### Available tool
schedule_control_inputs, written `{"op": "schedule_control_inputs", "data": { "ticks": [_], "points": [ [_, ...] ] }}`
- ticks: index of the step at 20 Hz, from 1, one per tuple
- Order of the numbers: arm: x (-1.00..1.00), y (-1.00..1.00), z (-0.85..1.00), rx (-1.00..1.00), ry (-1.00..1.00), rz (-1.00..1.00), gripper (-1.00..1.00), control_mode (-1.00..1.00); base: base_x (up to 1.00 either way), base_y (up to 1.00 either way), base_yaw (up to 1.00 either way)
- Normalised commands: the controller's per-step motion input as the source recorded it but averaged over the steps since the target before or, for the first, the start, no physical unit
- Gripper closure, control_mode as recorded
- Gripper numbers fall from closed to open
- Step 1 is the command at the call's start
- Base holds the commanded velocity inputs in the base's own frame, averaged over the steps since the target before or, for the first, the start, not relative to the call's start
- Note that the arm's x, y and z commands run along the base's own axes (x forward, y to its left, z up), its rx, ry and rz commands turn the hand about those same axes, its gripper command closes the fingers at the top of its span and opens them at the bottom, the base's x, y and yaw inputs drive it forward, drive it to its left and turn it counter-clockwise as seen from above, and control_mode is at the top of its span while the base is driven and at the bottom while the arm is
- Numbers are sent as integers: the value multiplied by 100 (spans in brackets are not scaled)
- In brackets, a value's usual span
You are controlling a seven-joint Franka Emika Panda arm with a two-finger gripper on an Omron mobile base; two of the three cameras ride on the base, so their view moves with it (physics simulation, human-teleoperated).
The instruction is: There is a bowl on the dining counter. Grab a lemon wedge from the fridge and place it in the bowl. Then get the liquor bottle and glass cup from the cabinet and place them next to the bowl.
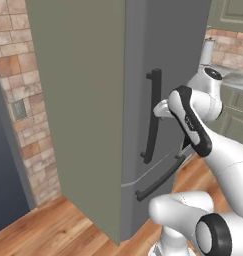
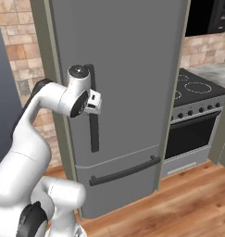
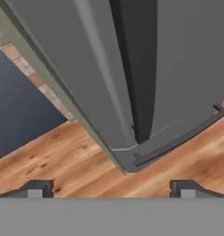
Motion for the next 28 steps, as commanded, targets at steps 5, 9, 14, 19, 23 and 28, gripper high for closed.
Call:
{"op": "schedule_control_inputs", "data": {
  "ticks": [5, 9, 14, 19, 23, 28],
  "points": [
    [-5, -12, -9, 8, -19, 8, -100, -100, 0, 0, 0],
    [16, -5, 0, 2, 0, 4, -100, -100, 0, 0, 0],
    [23, -1, -3, 0, -3, 8, -100, -100, 0, 0, 0],
    [32, -2, 0, 0, -8, 18, -100, -100, 0, 0, 0],
    [33, 0, 0, 0, -7, 13, -100, -100, 0, 0, 0],
    [30, -1, 0, 0, -7, 1, -100, -100, 0, 0, 0]
  ]
}}
